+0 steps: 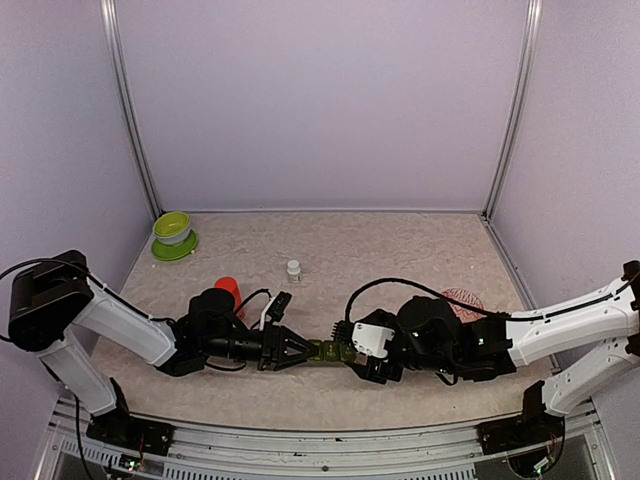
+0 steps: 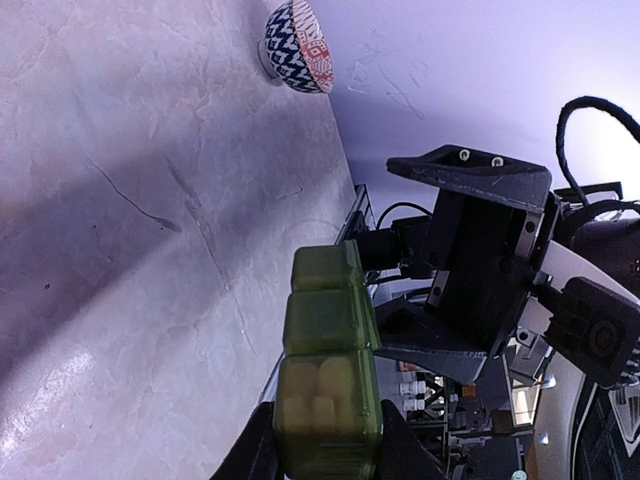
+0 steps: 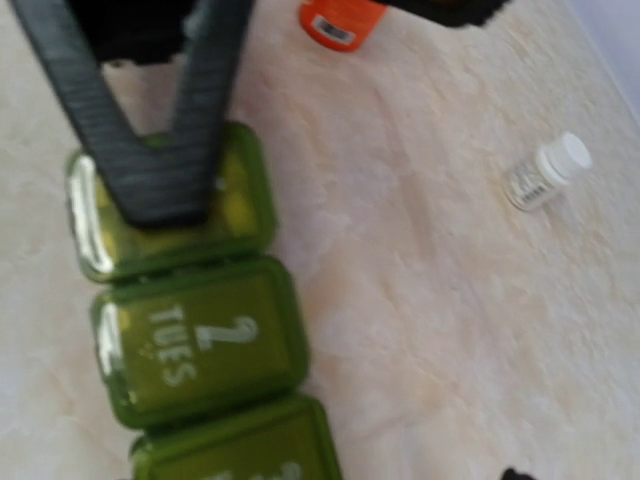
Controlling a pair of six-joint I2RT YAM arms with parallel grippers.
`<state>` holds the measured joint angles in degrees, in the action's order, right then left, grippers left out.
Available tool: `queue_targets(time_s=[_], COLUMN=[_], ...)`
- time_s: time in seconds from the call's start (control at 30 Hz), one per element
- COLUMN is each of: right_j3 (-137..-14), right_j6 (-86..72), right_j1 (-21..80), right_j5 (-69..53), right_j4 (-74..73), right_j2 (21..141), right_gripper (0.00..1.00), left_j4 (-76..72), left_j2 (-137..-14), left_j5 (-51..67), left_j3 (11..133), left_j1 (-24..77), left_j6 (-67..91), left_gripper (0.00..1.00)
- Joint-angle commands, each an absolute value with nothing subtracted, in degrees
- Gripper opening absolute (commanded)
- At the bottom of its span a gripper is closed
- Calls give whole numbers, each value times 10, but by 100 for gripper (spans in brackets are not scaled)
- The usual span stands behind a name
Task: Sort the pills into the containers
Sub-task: Open the lid of the pill container.
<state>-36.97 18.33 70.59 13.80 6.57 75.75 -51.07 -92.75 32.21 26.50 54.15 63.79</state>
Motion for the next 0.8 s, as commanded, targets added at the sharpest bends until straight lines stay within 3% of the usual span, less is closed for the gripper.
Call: queue_targets(time_s=[0.0, 0.37, 0.67, 0.77], right_j3=[-380, -367, -381, -383], right_j6=[168, 165, 162, 162], right_j1=[699, 699, 699, 699], right_j5=[193, 185, 203, 152], right_j4=[62, 78, 78, 71], right_j2=[745, 686, 729, 722], right_gripper=[77, 79, 80, 85], left_j4=[-533, -539, -548, -543], left_j2=[-926, -939, -953, -950], left_j5=[322, 319, 325, 324], left_j3=[261, 262, 273, 273], left_j1=[545, 549, 556, 556], left_j6=[629, 630, 635, 634], left_gripper=[29, 29, 28, 28])
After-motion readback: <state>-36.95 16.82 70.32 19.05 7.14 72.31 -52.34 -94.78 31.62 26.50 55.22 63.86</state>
